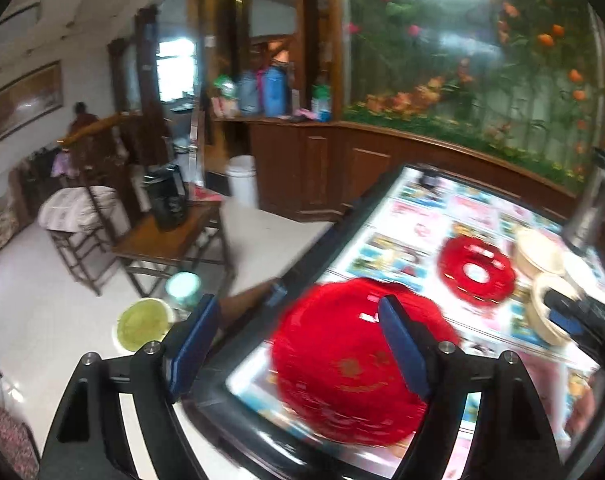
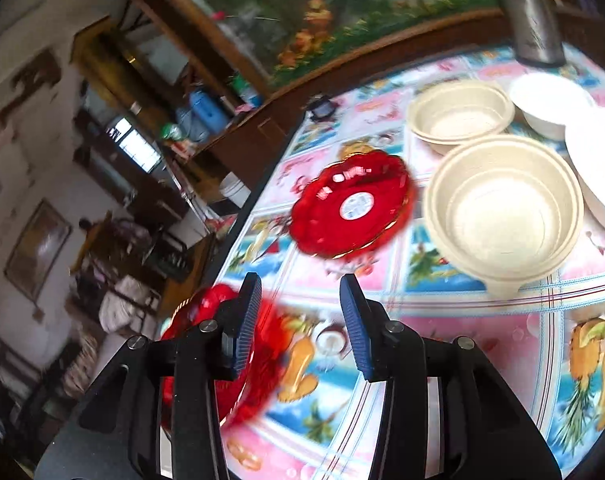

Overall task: Organize plates and bowls
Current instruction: 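Lift the red plates with the left tool while the right tool grasps the small red plate, then carry the large red plates with the left tool while the right tool brings the small plate toward them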

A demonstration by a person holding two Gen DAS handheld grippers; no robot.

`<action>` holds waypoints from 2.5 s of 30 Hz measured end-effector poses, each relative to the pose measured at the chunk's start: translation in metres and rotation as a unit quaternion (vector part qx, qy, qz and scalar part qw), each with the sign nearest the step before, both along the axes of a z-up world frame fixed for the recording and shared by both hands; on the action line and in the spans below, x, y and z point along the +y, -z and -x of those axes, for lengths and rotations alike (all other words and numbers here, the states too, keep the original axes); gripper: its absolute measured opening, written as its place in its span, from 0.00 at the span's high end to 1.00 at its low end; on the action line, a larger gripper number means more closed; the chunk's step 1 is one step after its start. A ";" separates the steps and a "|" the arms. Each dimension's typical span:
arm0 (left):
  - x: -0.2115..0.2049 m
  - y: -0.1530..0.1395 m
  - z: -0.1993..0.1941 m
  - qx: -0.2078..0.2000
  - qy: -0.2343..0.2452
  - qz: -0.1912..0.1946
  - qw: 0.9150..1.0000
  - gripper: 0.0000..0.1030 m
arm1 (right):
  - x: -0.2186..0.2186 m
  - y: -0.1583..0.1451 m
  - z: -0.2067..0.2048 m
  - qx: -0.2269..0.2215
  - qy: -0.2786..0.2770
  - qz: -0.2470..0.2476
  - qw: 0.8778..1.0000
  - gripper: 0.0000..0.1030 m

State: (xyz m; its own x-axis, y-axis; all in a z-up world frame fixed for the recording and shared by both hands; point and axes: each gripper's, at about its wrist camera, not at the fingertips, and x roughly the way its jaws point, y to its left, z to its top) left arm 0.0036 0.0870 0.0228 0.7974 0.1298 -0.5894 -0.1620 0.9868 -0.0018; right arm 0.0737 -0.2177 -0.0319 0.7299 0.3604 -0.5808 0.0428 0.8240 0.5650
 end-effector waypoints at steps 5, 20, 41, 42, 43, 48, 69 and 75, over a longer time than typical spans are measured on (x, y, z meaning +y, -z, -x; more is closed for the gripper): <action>-0.015 0.016 -0.008 0.034 0.034 -0.001 0.999 0.21 | -0.011 0.020 -0.039 0.046 0.024 -0.024 0.998 0.60; 0.001 0.022 -0.015 0.050 0.026 0.031 0.998 0.21 | -0.023 0.066 -0.107 0.135 0.091 -0.038 0.986 0.60; -0.013 0.020 -0.013 0.071 0.063 0.041 0.995 0.21 | -0.008 0.076 -0.116 0.135 0.081 0.043 0.987 0.84; -0.014 0.019 -0.012 0.071 0.066 0.043 0.994 0.21 | -0.008 0.076 -0.113 0.136 0.077 0.042 0.987 0.84; -0.015 0.018 -0.011 0.071 0.068 0.044 0.994 0.21 | -0.008 0.075 -0.109 0.137 0.072 0.038 0.987 0.84; -0.022 0.016 -0.007 0.076 0.087 0.053 0.992 0.21 | -0.007 0.072 -0.076 0.139 0.045 0.034 0.989 0.85; -0.113 0.044 -0.006 0.192 0.211 0.073 0.956 0.21 | -0.092 0.062 0.071 0.132 0.047 0.012 0.990 0.85; -0.116 0.039 -0.012 0.195 0.197 0.099 0.956 0.21 | -0.100 0.071 0.072 0.136 0.015 -0.071 0.988 0.85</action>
